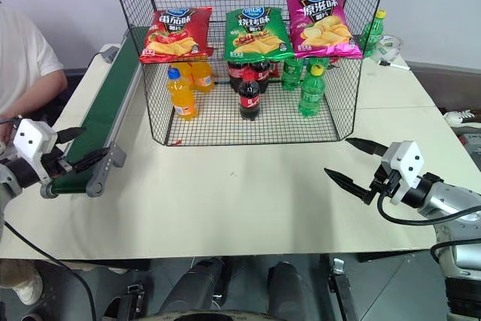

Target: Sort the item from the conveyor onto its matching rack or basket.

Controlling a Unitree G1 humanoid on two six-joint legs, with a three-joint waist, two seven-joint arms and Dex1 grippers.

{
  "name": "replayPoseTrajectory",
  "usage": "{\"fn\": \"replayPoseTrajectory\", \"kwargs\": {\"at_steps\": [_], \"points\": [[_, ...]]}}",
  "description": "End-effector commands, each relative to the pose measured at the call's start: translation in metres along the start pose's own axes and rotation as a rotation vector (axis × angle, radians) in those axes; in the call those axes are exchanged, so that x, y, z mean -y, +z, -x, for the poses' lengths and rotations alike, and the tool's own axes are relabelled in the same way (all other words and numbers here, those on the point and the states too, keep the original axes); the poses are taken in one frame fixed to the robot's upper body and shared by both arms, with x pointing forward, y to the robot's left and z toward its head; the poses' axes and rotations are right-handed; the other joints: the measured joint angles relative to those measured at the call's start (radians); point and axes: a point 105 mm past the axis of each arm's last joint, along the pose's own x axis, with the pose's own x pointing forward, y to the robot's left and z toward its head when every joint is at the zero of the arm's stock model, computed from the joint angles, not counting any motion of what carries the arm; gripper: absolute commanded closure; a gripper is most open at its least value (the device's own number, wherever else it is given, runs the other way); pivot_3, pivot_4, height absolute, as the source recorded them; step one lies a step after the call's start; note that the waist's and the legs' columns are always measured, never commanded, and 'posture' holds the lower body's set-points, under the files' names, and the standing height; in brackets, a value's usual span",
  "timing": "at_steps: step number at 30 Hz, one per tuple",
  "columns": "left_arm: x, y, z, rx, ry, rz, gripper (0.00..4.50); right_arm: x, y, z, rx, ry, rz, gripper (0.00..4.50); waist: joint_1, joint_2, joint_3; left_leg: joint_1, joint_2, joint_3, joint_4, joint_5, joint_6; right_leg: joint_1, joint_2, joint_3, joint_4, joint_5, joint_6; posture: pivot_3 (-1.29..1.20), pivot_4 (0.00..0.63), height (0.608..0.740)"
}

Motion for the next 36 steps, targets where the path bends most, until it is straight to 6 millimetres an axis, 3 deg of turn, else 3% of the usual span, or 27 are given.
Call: {"fn": "replayPoseTrajectory", "kwargs": {"at_steps": [1,36], "points": [[-0.004,0.009,0.0,0.027,0.016,-0.041,0.38,0.004,0.015,0.002,0.031,-0.011,0.068,0.0,0.001,0.0,0.0,0.0,0.0,0.0,0.0,0.0,0.0,0.0,0.0,0.0,0.0,0.0,0.0,0.0,0.15,0.74],[-0.004,0.013,-0.021,0.077,0.007,-0.031,0.38,0.004,0.013,0.002,0.028,-0.021,0.091,0.0,0.001,0.0,0.0,-0.001,0.0,0.0,0.0,0.001,0.002,0.0,0.0,0.0,-0.001,0.0,0.0,0.0,0.15,0.74]]}}
